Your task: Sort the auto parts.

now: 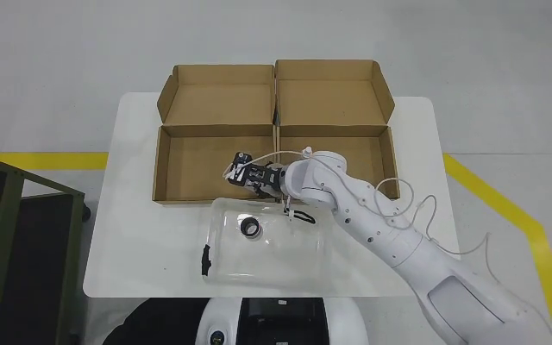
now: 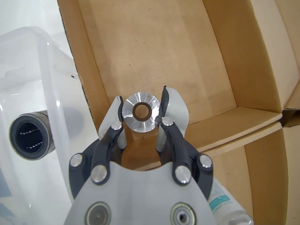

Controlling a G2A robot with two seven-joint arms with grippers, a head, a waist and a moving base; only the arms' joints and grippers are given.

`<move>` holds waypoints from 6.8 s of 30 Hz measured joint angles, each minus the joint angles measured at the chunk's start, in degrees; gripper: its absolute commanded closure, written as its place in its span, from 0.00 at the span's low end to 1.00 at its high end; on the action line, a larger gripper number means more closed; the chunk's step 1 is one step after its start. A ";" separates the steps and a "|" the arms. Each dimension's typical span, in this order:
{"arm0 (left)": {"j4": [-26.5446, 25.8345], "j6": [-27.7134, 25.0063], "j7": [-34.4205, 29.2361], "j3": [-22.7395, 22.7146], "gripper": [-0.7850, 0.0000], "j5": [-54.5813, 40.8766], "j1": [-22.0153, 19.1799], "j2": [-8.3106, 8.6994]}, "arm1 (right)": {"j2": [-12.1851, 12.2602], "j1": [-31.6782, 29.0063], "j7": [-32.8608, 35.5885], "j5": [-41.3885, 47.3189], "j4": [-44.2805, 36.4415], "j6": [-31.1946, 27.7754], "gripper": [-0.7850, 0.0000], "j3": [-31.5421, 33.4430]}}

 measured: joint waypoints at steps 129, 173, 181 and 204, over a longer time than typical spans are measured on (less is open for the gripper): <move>0.00 0.00 0.00 0.00 0.00 0.00 0.00 0.00 | 9.55 -35.90 -30.14 3.51 -32.86 -19.94 1.00 28.95; 0.00 0.00 0.00 0.00 0.00 0.00 0.00 0.00 | 10.68 -32.83 -27.72 3.17 -34.83 -11.93 1.00 30.26; 0.00 0.00 0.00 0.00 0.00 0.00 0.00 0.00 | 8.84 -23.96 -22.45 -2.29 -30.05 -4.88 1.00 21.92; 0.00 0.00 0.00 0.00 0.00 0.00 0.00 0.00 | 0.62 -4.10 -14.20 -4.82 -7.84 7.43 1.00 3.28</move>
